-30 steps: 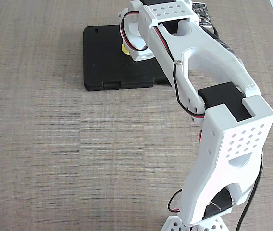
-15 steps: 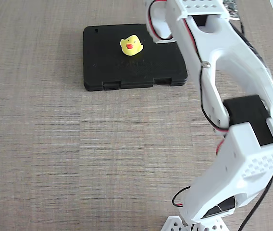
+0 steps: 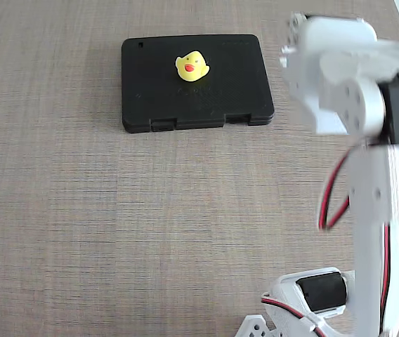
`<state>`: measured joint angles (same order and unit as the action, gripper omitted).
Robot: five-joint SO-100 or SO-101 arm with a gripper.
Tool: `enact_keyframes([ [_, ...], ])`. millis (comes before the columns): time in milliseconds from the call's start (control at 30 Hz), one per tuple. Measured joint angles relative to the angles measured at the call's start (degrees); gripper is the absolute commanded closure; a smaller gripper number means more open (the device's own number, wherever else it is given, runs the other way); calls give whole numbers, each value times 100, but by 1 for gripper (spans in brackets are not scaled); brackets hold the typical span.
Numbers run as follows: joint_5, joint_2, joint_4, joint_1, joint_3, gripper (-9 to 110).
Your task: Grasp a duck and put it on the black surface.
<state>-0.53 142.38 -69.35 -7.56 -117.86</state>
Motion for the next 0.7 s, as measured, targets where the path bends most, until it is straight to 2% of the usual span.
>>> enact_keyframes([
  [200,18,2602,-35,659,-2162,101],
  [400,18,4307,-35,932,-3762,102],
  [700,44,4641,-35,1099,-4588,102],
])
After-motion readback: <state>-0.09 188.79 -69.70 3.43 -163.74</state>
